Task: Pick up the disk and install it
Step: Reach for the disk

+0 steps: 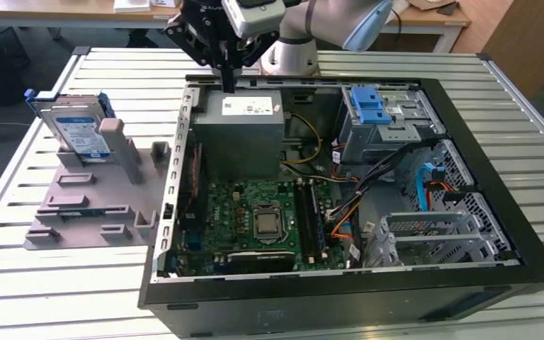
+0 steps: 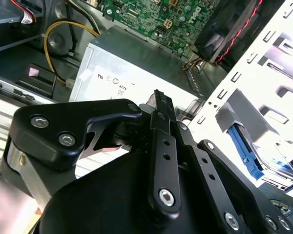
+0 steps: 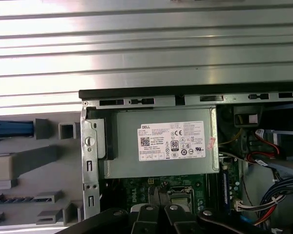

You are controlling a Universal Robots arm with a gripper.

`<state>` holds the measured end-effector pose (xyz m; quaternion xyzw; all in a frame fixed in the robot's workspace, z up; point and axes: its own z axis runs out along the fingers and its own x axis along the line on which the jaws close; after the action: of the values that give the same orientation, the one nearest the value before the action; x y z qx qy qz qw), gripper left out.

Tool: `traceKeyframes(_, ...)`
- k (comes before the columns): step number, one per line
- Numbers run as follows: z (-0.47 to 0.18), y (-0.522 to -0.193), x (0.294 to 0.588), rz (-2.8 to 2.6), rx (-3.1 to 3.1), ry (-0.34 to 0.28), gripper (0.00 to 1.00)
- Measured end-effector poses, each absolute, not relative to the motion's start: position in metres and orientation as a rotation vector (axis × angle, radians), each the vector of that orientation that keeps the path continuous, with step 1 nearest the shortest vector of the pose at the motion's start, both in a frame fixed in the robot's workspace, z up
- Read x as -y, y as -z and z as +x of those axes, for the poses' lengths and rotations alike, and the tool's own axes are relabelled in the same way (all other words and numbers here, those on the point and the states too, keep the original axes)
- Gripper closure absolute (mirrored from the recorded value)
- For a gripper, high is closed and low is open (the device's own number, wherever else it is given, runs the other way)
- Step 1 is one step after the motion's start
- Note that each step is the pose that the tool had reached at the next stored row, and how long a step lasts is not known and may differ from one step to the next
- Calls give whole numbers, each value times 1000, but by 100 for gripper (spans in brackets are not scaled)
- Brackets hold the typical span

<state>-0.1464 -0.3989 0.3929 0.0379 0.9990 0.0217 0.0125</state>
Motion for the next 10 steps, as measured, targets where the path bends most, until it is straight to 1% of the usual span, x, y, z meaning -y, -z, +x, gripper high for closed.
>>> traceKeyframes(10,-152,-392,399,118,-3114,-68,89)
